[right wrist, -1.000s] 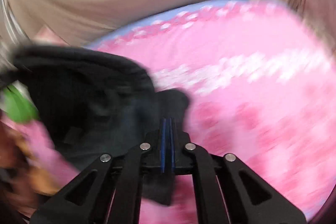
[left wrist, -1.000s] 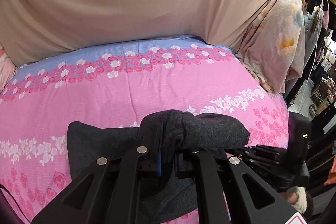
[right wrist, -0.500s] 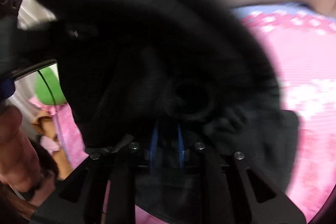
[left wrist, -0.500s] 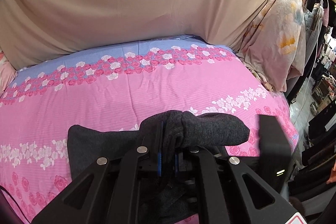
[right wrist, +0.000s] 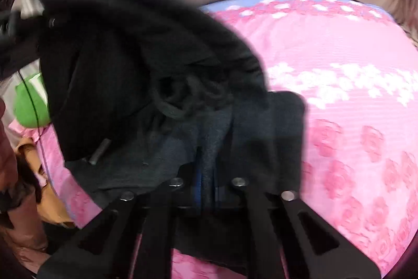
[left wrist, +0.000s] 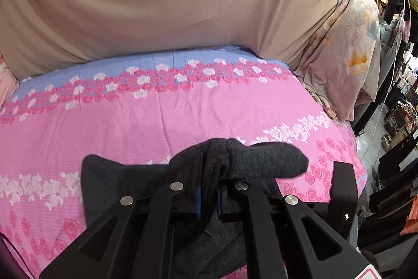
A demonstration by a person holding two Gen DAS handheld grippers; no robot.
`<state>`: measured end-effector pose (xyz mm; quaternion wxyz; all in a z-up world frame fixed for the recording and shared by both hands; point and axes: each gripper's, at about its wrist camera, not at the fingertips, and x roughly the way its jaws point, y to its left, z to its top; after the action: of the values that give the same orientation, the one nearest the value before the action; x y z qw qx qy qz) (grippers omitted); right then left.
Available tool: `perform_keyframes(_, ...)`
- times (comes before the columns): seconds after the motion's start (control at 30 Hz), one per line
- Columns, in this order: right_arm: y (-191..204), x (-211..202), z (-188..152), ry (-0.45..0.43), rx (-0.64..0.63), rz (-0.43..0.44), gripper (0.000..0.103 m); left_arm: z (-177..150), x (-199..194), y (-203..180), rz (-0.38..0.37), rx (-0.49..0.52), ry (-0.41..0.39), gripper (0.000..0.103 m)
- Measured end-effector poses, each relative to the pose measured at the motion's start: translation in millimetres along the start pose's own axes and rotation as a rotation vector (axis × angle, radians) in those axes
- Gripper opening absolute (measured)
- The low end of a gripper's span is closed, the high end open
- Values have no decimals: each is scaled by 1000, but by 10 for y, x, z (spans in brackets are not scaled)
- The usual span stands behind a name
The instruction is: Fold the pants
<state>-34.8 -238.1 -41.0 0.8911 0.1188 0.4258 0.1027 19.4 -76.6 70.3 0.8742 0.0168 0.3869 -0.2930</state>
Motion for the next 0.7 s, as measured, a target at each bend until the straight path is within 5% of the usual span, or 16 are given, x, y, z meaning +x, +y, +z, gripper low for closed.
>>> perform_keyframes(0.17, 230, -1001, 116, -248, -45, 56, 5, 5, -331, -131, -16, 46, -66, 10)
perform_keyframes(0.27, -46, -803, -24, -143, -38, -72, 22, -277, 53, -229, -71, 55, 64, 75)
perform_keyframes(0.37, -546, -503, -274, -12, 133, -136, 24, -671, 422, -214, -60, 62, 238, 72)
perform_keyframes(0.43, -723, -687, -356, -63, 235, -47, 24, -809, 318, -71, -145, 12, 277, 73)
perform_keyframes(0.53, -792, -909, -267, -134, 275, 38, 45, -794, -50, 296, -213, -106, 217, 79)
perform_keyframes(0.57, -814, -921, -228, -142, 276, 63, 61, -756, -164, 434, -193, -139, 179, 82)
perform_keyframes(0.6, -808, -881, -170, -136, 274, 94, 67, -722, -263, 557, -155, -167, 141, 85)
perform_keyframes(0.7, -547, -559, -41, -75, 269, 198, 67, -673, -408, 943, -54, -256, 80, 86)
